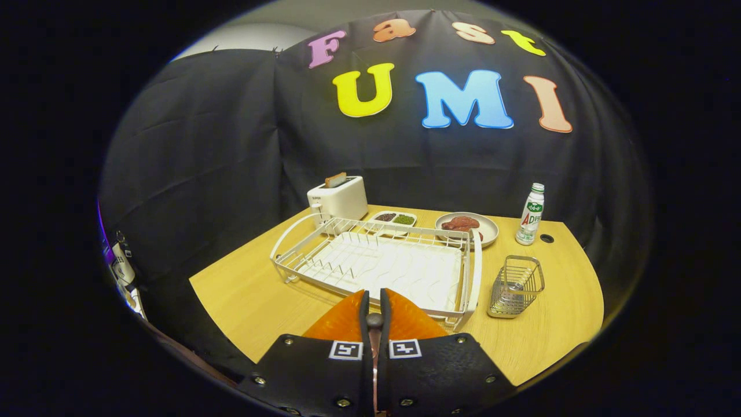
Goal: Take the plate from the dish rack, then take the spoon from the basket and place it into the plate.
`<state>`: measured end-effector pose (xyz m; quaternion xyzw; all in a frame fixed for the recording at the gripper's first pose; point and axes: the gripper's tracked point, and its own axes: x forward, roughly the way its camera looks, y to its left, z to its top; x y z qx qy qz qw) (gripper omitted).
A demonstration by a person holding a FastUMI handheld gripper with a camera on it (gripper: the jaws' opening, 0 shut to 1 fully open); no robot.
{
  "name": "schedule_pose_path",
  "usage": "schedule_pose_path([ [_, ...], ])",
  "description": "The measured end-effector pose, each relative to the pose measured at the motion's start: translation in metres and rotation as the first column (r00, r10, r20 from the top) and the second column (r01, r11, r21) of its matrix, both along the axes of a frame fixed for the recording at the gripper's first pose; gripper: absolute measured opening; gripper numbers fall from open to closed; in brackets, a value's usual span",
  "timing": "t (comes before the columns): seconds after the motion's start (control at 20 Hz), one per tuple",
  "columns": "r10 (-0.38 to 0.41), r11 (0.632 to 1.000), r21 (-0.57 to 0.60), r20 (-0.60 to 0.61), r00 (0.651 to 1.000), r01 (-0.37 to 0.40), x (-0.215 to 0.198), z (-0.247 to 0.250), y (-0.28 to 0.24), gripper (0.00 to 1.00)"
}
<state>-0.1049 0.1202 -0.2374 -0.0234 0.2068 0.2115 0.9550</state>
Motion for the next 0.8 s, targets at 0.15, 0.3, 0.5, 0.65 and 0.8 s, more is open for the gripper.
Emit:
schedule_pose_path([
  [0.15, 0.007, 1.000, -0.009, -0.006, 1.000, -0.007, 0.000, -0.008, 0.005, 0.03],
  [0.3, 0.001, 1.000, -0.017, -0.020, 1.000, -0.001, -0.003, -0.007, 0.000, 0.08],
  [0.5, -0.035, 0.999, -0.003, 0.031, 0.999, 0.035, 0.003, 0.018, -0.007, 0.16],
  [0.65, -0.072, 0.997, 0.006, 0.098, 0.993, 0.072, 0.009, 0.051, -0.019, 0.18],
  [0.8, -0.134, 0.991, 0.033, 0.188, 0.973, 0.130, 0.015, 0.092, -0.041, 0.17],
])
